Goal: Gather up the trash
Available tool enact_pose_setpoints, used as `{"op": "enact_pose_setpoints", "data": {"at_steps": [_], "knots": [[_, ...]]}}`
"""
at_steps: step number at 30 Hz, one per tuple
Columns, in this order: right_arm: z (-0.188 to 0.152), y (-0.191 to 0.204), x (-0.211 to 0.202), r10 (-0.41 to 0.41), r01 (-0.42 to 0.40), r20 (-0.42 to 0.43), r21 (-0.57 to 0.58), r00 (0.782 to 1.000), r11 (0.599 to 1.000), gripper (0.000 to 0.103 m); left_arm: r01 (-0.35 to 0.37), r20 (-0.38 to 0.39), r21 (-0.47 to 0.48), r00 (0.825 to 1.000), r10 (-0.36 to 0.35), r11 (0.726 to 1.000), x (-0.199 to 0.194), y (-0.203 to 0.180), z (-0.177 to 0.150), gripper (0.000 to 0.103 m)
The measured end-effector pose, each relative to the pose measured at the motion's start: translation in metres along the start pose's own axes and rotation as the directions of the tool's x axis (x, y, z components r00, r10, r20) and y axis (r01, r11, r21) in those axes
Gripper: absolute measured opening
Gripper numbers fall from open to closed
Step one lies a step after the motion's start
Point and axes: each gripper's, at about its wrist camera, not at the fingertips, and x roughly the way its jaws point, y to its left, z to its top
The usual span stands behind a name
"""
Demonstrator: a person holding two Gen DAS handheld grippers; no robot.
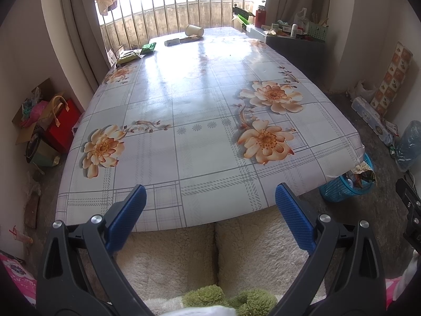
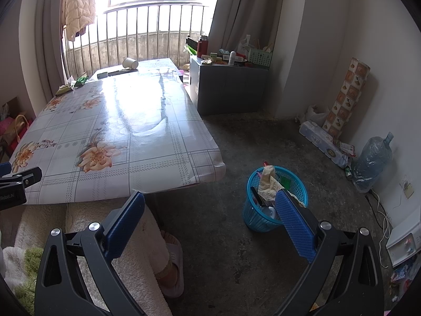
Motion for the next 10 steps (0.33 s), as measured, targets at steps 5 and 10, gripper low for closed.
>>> {"op": "enact_pose_setpoints", "data": {"at_steps": [5,10], "knots": [[0.0005,-0.0008,0.0,0.0,0.0,0.0,0.0,1.0,1.0,0.097,0.01,0.01,0.004,1.0,-0.01,1.0,-0.0024,0.0005,0.0023,0.094],[-0.0007,-0.0003,0.0002,0.001,-0.001,0.001,0.0,1.0,1.0,0.097,0.015,0.008,0.003,1.0,-0.015,1.0,-0.003,0.0006,0.0027,0.094]]}}
